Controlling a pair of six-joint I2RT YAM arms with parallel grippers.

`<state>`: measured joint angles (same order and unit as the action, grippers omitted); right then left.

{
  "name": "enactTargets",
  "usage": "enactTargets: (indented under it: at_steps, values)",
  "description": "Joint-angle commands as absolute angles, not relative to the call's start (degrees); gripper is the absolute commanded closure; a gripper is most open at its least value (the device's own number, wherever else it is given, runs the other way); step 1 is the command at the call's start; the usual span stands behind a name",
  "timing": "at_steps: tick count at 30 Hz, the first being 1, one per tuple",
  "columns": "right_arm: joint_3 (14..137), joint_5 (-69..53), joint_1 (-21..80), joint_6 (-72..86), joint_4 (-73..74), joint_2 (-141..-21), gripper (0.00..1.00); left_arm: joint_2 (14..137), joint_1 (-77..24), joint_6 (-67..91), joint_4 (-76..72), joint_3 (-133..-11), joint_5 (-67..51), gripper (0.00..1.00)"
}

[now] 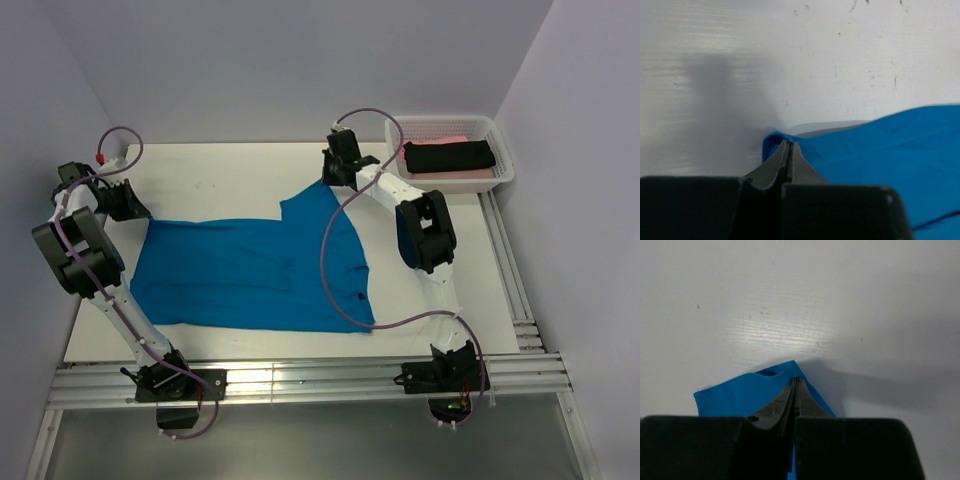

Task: Roll the t-shirts
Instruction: Fold the tshirt

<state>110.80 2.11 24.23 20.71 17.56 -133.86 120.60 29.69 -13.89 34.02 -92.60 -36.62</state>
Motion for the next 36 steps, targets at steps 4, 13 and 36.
enactTargets:
  at_steps: [4, 13, 36]
  values:
    - [104.1, 3.0, 24.2, 19.8, 8.6, -124.6, 1.0, 118.4, 30.7, -9.5, 31.6, -90.6, -36.5, 1.0]
    - [95.5, -2.1, 24.3, 18.7, 1.5, -119.5, 1.0, 118.6, 30.7, -8.4, 30.9, -89.7, -37.4, 1.0]
    - [75.0, -5.5, 24.2, 19.2, -12.9, -104.2, 1.0, 116.0, 31.4, -11.7, 30.4, -86.3, -37.9, 1.0]
